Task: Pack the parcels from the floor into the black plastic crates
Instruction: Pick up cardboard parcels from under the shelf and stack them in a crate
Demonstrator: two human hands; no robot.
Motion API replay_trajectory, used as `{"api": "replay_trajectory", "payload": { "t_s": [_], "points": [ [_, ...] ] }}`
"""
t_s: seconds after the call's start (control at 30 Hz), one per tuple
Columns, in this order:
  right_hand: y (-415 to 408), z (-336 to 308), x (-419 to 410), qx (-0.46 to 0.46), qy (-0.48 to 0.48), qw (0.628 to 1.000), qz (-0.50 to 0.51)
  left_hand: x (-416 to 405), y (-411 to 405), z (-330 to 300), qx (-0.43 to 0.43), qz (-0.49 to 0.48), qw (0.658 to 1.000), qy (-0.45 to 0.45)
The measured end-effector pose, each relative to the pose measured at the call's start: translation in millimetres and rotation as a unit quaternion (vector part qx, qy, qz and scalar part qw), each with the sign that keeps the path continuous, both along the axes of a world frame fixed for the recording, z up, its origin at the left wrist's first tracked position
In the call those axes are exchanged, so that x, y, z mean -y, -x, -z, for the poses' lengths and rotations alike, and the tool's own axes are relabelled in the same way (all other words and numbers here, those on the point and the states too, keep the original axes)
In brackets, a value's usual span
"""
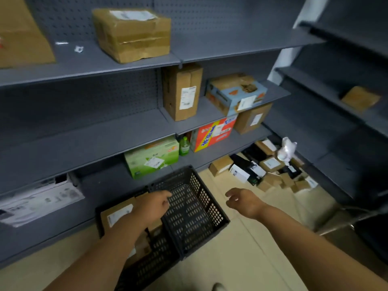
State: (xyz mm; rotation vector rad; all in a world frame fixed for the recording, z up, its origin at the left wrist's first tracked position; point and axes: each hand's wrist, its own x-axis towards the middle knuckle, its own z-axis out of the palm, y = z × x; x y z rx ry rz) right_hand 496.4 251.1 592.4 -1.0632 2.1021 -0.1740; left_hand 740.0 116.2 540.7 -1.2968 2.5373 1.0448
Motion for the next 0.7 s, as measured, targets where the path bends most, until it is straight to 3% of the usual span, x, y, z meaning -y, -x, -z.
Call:
{"api": "replay_trajectory", "payload": {
  "t_s": [0.27, 0.7],
  "points": [
    [115.1, -12.2, -93.1, -0.012, 0.016, 0.995, 0.103, -38.3, 135.2, -15.4, -0.011, 0.082, 0.997, 0.000],
    [350.7, 8.8, -169.6, -0.008, 0.001, 0.993, 0.117, -120.2, 356.9, 4.7, -0.050, 0.012, 0.998, -0.041]
  ]
}}
